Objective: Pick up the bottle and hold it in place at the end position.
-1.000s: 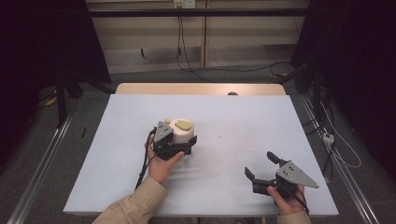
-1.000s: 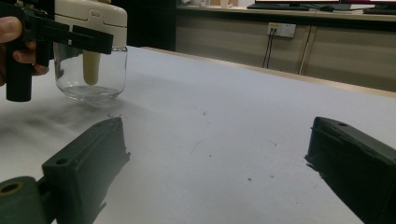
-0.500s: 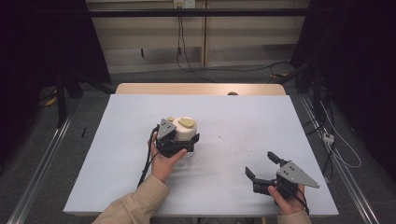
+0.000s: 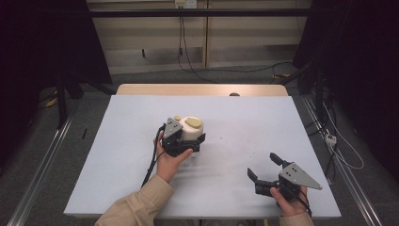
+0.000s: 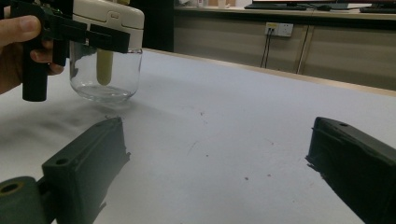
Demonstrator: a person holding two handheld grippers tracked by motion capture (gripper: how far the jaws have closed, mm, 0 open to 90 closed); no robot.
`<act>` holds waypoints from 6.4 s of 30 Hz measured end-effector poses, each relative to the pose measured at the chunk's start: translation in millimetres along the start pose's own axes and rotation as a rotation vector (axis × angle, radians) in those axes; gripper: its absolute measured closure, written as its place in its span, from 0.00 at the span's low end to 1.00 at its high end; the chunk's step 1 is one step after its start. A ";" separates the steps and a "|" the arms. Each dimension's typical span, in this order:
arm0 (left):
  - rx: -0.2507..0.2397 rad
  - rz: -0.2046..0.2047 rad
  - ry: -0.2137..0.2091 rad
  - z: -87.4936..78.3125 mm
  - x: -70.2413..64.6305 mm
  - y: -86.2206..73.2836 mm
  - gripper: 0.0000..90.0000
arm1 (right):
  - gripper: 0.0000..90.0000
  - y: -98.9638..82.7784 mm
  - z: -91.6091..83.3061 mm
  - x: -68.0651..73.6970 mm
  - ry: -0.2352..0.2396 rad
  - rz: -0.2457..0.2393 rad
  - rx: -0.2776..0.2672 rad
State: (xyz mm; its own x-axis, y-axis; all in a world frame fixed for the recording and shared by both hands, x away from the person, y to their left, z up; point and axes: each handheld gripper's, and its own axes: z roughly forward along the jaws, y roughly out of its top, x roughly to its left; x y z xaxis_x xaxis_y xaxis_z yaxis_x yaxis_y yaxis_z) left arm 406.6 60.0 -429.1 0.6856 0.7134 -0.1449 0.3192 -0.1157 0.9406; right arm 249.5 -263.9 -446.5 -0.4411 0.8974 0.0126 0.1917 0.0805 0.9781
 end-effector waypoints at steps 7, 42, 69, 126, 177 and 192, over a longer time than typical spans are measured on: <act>0.008 0.006 -0.003 5.0 -0.5 -1.0 0.07 | 0.04 0.2 0.3 0.3 0.004 -0.002 -0.001; 0.023 -0.035 -0.012 31.6 -3.2 2.0 0.07 | 0.04 -0.1 0.8 -0.1 0.006 -0.001 0.000; 0.024 -0.021 0.004 52.4 -6.6 10.6 0.07 | 0.04 0.0 2.0 1.0 0.012 -0.002 0.000; 0.011 0.012 0.006 69.7 -12.8 -4.5 0.06 | 0.04 -0.5 6.6 5.0 0.031 -0.011 0.013; 0.010 0.042 -0.035 57.0 -9.9 -15.5 0.05 | 0.05 2.4 27.3 12.4 0.062 -0.030 0.046; 0.014 0.044 -0.031 57.7 -10.5 -15.5 0.05 | 0.04 17.2 39.1 13.2 0.070 -0.023 0.067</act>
State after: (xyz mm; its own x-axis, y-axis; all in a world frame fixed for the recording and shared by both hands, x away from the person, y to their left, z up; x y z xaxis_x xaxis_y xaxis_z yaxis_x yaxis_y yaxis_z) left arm 432.2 14.4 -459.9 0.7188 0.6860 -0.1130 0.2972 -0.1562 0.9420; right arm 281.2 -233.7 -437.6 -0.5059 0.8626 0.0070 0.2379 0.1317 0.9623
